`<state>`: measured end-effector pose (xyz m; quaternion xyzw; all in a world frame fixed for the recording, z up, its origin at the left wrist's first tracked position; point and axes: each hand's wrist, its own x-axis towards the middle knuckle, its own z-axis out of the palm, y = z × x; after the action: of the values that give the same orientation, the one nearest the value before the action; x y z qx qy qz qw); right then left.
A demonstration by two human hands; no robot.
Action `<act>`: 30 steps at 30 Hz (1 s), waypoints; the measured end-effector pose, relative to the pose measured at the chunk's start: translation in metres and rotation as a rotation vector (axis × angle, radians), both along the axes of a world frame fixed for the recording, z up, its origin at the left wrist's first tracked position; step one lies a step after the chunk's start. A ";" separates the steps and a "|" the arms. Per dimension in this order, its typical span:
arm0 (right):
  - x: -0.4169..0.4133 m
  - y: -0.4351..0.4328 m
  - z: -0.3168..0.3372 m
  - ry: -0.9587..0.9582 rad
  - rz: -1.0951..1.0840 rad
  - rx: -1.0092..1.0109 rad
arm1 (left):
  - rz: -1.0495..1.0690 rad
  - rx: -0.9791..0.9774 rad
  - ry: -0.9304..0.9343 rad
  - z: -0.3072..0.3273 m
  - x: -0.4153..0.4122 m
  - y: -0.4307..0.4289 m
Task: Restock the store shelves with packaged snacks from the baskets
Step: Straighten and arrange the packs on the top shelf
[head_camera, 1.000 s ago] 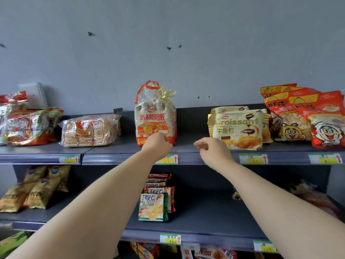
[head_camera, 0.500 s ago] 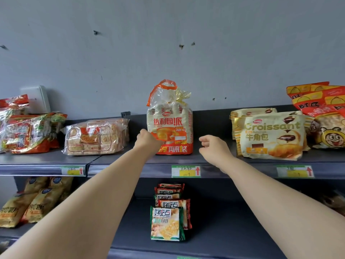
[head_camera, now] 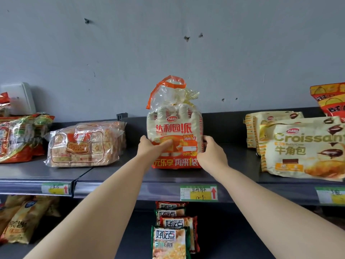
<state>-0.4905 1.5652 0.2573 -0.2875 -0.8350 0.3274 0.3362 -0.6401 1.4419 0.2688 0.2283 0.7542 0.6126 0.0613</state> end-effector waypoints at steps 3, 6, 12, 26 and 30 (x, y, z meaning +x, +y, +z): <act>-0.009 0.010 0.002 0.087 0.014 0.038 | -0.062 0.087 -0.047 0.000 -0.008 -0.014; -0.023 0.016 0.004 0.148 -0.033 0.053 | -0.035 0.181 -0.114 0.002 -0.020 -0.033; -0.062 0.016 -0.005 0.198 -0.070 -0.279 | 0.152 0.221 -0.050 0.011 -0.020 -0.051; -0.082 0.015 -0.005 0.248 -0.135 -0.553 | 0.307 0.288 -0.020 0.014 -0.021 -0.062; -0.064 0.016 0.004 0.491 -0.220 -0.477 | 0.334 0.304 -0.037 0.017 -0.028 -0.064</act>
<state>-0.5550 1.5807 0.2618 -0.3587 -0.5935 0.5344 0.4832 -0.6677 1.3781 0.2856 0.0954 0.6793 0.7250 -0.0623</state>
